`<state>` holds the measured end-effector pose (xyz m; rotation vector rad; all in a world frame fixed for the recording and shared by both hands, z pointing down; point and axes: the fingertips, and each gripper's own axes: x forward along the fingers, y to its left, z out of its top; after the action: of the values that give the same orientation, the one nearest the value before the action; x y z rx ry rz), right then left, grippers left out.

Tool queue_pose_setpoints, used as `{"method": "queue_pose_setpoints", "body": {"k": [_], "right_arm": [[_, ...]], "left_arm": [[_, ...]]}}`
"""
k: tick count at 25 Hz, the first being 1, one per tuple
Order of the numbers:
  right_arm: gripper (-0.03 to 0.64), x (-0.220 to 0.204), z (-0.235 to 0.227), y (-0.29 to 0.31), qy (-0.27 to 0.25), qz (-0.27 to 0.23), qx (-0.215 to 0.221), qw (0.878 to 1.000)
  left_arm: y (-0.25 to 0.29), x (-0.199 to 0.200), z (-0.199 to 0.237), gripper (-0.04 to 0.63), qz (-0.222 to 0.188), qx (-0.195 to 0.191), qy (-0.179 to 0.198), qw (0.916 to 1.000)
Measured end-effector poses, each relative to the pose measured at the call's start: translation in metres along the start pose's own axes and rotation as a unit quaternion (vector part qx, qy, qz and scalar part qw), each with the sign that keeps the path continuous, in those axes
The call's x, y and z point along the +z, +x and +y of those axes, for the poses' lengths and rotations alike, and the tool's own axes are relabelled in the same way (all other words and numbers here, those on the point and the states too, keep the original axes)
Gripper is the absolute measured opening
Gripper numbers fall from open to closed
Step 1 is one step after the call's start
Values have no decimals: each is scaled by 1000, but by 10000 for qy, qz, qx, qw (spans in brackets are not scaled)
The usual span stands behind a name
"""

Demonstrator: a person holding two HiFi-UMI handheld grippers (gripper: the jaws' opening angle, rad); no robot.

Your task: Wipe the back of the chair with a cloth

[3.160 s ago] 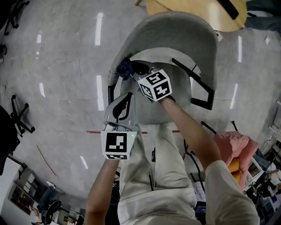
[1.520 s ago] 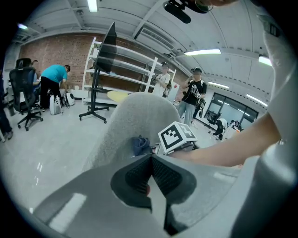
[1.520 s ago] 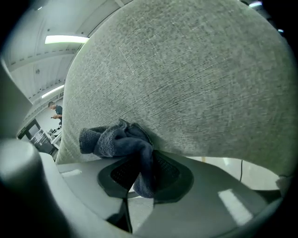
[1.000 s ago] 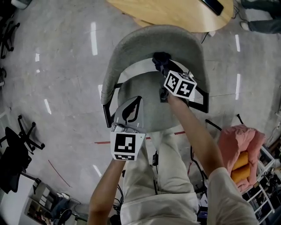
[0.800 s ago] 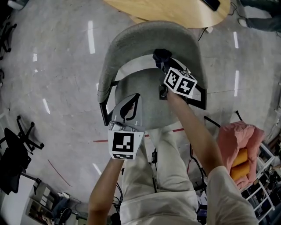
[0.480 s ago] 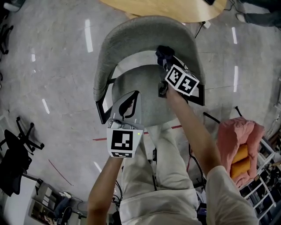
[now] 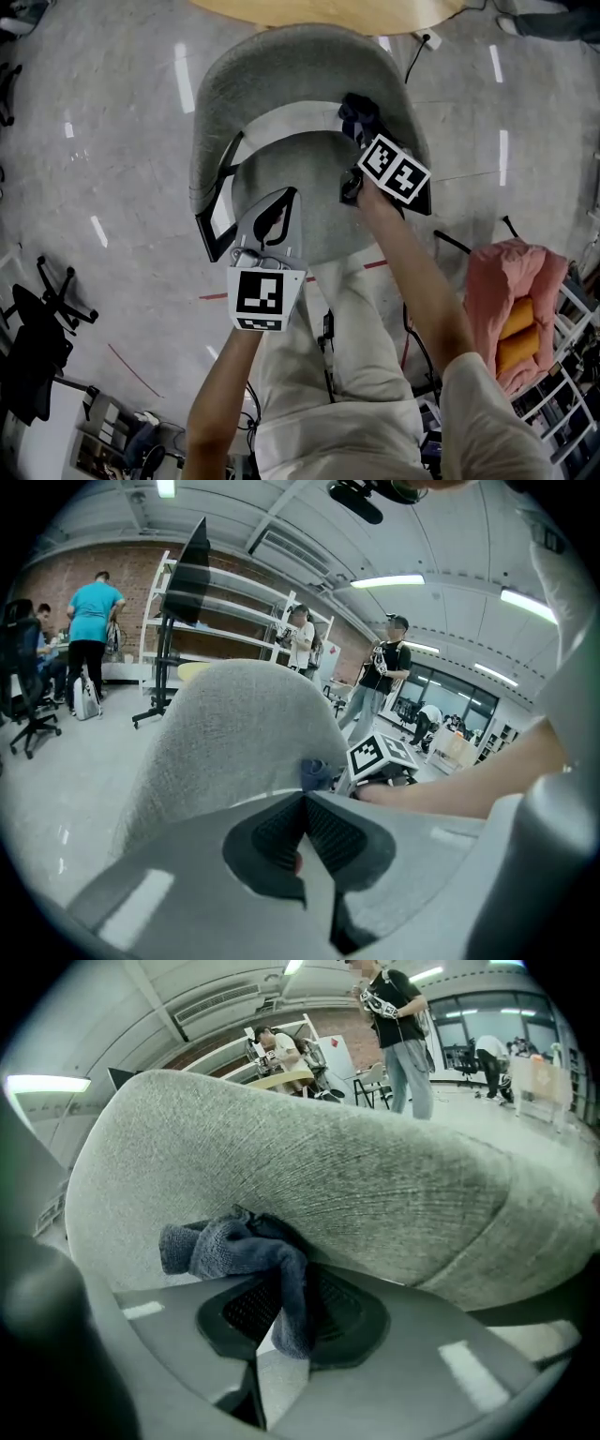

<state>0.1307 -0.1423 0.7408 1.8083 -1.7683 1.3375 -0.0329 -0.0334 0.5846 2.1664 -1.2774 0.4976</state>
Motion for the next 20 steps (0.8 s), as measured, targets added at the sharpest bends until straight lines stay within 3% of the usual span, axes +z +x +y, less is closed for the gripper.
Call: {"method": "queue_pose_setpoints", "body": {"k": [15, 20], "right_arm": [[100, -15, -62, -37, 1225, -342, -832, 9884], [100, -27, -74, -50, 1316, -334, -960, 9861]], "left_arm": [[3, -5, -26, 0, 43, -210, 144, 9997], [1, -6, -33, 0, 45, -262, 186, 9995]]}}
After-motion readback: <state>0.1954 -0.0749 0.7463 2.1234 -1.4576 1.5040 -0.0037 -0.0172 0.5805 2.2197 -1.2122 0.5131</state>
